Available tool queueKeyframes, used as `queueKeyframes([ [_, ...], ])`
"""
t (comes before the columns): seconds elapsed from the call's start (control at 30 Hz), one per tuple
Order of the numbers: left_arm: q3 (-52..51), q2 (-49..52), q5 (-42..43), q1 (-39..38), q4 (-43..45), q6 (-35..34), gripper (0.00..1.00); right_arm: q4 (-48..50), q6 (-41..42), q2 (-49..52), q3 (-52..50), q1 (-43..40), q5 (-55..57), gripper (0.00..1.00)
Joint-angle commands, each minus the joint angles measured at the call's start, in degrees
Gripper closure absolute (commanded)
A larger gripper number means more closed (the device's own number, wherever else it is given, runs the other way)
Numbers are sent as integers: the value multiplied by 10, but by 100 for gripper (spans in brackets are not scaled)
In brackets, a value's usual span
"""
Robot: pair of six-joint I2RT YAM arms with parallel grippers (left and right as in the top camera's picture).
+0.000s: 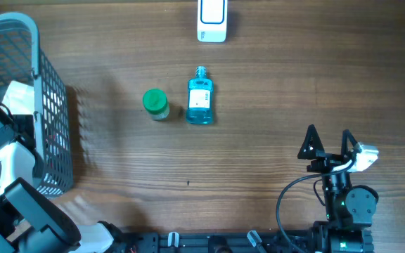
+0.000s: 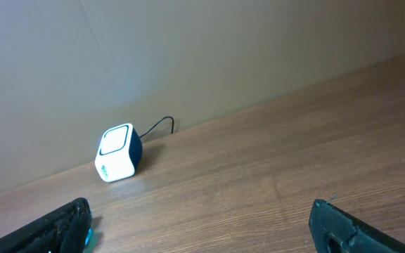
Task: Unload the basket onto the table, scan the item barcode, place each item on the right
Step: 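Reach the left gripper into the basket and grasp the paper packet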
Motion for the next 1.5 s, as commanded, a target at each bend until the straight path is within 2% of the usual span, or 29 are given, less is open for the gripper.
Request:
queueKeyframes([
  [0.0, -12, -5, -12, 0, 0, -39, 0, 2, -4, -4, -1, 0, 8, 0],
  [0.17, -12, -5, 6, 1, -45, -100, 0, 2, -4, -4, -1, 0, 8, 0],
  [0.3, -11, -13, 23, 1, -58, -101, 0, 2, -5, -4, -1, 0, 8, 0],
  [0.37, -12, -15, 2, 1, -64, -121, 0, 2, -4, -4, -1, 0, 8, 0],
  [0.6, -12, -4, -23, 1, -51, -133, 0, 2, -5, -4, -1, 0, 8, 0],
  [0.77, -12, 53, -22, 1, -20, -146, 1, 2, -4, -4, -1, 0, 8, 0],
  [0.83, -12, 69, -22, 1, -10, -146, 7, 2, -5, -4, -1, 0, 8, 0],
  [0.87, -12, 73, -22, 1, -7, -145, 14, 2, -4, -4, -1, 0, 8, 0],
  [0.9, -12, 76, -22, 1, -2, -145, 23, 2, -4, -4, -1, 0, 8, 0],
  [0.93, -12, 76, -22, 1, 2, -145, 38, 2, -4, -4, -1, 0, 7, 0],
  [0.97, -12, 76, -20, 1, 5, -145, 43, 2, -4, -4, -1, 0, 8, 0],
  [1.07, -12, 76, -15, 1, 9, -145, 69, 2, -4, -4, -1, 0, 7, 0],
  [1.3, -12, 67, 19, 1, 13, -143, 86, 2, -4, -4, -1, 0, 8, 0],
  [1.37, -12, 52, 30, 1, 13, -141, 94, 2, -4, -4, -1, 0, 8, 0],
  [1.47, -11, 17, 40, 1, 12, -138, 96, 2, -4, -4, -1, 0, 8, 0],
])
